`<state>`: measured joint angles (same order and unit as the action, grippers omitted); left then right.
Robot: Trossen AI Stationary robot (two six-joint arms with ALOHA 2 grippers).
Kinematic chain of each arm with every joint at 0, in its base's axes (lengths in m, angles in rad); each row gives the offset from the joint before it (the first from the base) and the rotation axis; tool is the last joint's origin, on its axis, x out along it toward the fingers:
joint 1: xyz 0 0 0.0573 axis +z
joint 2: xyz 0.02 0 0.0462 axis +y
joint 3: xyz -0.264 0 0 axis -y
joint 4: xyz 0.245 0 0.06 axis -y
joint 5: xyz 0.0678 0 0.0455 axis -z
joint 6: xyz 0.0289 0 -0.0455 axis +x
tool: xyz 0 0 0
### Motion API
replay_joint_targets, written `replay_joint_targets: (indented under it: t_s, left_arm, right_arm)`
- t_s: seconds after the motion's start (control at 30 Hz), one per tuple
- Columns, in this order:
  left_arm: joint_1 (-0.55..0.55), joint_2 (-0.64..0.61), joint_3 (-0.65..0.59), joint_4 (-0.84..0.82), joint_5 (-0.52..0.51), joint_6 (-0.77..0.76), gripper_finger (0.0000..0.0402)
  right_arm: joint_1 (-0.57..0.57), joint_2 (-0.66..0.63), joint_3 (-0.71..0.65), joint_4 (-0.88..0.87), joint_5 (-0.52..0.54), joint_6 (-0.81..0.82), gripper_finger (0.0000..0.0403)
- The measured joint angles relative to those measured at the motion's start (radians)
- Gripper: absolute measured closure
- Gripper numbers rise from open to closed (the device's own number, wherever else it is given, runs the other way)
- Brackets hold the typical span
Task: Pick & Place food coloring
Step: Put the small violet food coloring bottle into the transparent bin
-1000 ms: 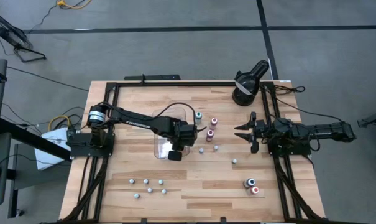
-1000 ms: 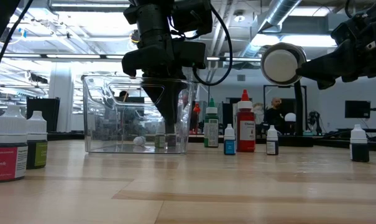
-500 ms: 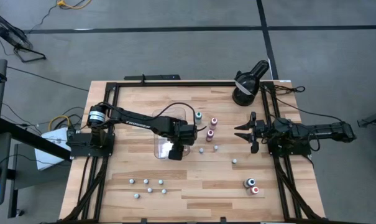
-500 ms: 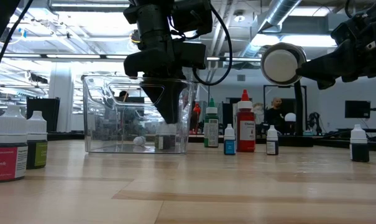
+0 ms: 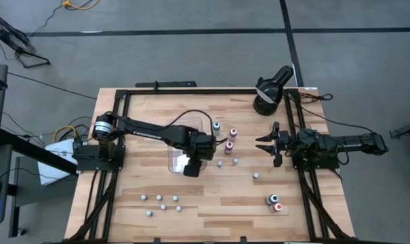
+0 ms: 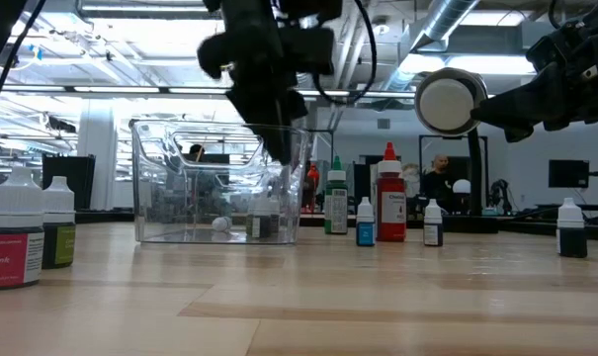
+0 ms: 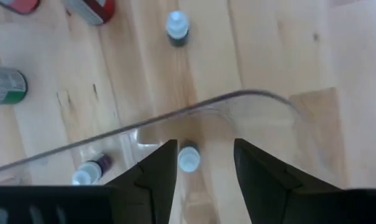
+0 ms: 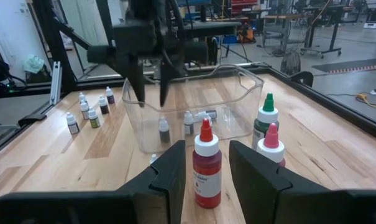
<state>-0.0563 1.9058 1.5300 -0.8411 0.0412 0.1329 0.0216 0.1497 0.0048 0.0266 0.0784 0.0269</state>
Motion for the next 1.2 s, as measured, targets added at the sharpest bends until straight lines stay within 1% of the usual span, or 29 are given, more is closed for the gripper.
replay_joint_targets:
  t_s: [0.2, 0.27, 0.4, 0.57, 0.7, 0.83, 0.97, 1.07, 1.2]
  left_arm:
    - [-0.018, -0.060, 0.018, -0.079, 0.000, 0.006, 0.0253]
    - [-0.023, -0.092, 0.018, -0.130, -0.002, 0.017, 0.0253]
    - [-0.051, -0.204, 0.018, -0.237, -0.056, 0.043, 0.0253]
    - [-0.126, -0.353, 0.005, -0.344, -0.107, 0.143, 0.0253]
    - [-0.238, -0.481, -0.074, -0.414, -0.100, 0.256, 0.0253]
    - [-0.382, -0.604, -0.178, -0.448, -0.099, 0.297, 0.0253]
    - [-0.518, -0.702, -0.281, -0.462, -0.099, 0.290, 0.0253]
    - [-0.610, -0.755, -0.334, -0.498, -0.100, 0.251, 0.0253]
    - [-0.710, -0.778, -0.372, -0.529, -0.099, 0.177, 0.0253]
  right_arm:
    - [0.000, 0.000, 0.000, 0.003, 0.000, 0.000, 0.0290]
    - [0.000, 0.001, 0.000, 0.000, 0.000, 0.000, 0.0290]
    - [0.000, 0.001, 0.000, 0.003, 0.000, 0.000, 0.0290]
    - [0.000, 0.000, 0.000, 0.003, 0.000, 0.000, 0.0290]
    - [0.000, 0.000, 0.000, 0.003, 0.000, 0.000, 0.0290]
    - [0.000, 0.001, 0.000, 0.003, 0.000, 0.000, 0.0290]
    - [0.000, 0.001, 0.000, 0.003, 0.000, 0.000, 0.0290]
    - [0.000, 0.001, 0.000, 0.003, 0.000, 0.000, 0.0290]
    - [0.000, 0.000, 0.000, 0.003, 0.000, 0.000, 0.0290]
